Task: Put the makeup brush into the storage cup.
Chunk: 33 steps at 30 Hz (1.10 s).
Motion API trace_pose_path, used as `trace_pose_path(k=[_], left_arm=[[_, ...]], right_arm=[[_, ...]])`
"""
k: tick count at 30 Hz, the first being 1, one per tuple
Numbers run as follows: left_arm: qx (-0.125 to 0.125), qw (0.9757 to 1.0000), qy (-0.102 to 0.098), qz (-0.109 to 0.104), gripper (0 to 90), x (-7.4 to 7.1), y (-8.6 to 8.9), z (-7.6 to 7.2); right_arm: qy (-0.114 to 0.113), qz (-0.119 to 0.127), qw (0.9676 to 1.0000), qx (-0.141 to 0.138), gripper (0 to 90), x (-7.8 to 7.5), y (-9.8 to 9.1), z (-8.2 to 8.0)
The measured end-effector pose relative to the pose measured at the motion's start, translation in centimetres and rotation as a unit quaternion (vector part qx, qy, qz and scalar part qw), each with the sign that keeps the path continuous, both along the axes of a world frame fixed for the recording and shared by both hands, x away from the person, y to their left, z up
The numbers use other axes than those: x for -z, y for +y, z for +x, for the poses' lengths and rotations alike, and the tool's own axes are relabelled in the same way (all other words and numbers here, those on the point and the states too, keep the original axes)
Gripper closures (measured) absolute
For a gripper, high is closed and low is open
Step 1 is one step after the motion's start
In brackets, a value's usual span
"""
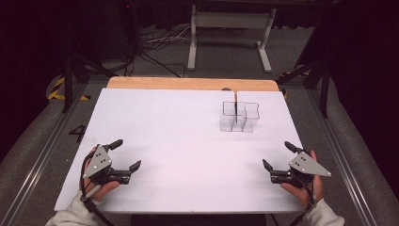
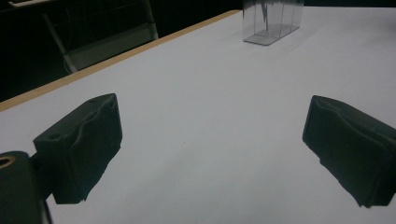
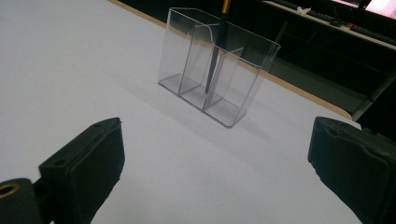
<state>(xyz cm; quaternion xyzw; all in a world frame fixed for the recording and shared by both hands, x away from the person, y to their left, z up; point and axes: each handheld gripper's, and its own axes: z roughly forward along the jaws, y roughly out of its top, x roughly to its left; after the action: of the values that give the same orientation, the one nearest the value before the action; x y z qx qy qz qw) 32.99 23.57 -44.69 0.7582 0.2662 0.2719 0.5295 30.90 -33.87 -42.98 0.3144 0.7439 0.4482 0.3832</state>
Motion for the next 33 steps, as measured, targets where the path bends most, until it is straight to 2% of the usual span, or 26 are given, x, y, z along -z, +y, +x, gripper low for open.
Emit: trace_pose_path(k=[19, 24, 28, 33], left_arm=[[-0.001, 1.0, 0.001, 0.003, 5.6, -0.02, 0.07, 0.15], [-0.003, 1.0, -0.002, 0.001, 5.6, -0.09, 0.01, -0.06], [-0.003, 1.0, 0.001, 0.002, 5.6, -0.07, 0.01, -0.07], [-0.003, 1.0, 0.002, 0.0, 5.6, -0.05, -0.02, 0.08]], right_arm=[[0.007, 0.0, 1.0, -0.003, 4.9, 0.1, 0.07, 0.21], [0.014, -0.008, 0.9998, -0.011, 5.1, 0.3, 0.42, 0.35], [0.01, -0.003, 0.9999, -0.011, 5.0, 0.14, 0.43, 0.31], [0.018, -0.005, 0.9997, -0.013, 5.0, 0.35, 0.4, 0.45]])
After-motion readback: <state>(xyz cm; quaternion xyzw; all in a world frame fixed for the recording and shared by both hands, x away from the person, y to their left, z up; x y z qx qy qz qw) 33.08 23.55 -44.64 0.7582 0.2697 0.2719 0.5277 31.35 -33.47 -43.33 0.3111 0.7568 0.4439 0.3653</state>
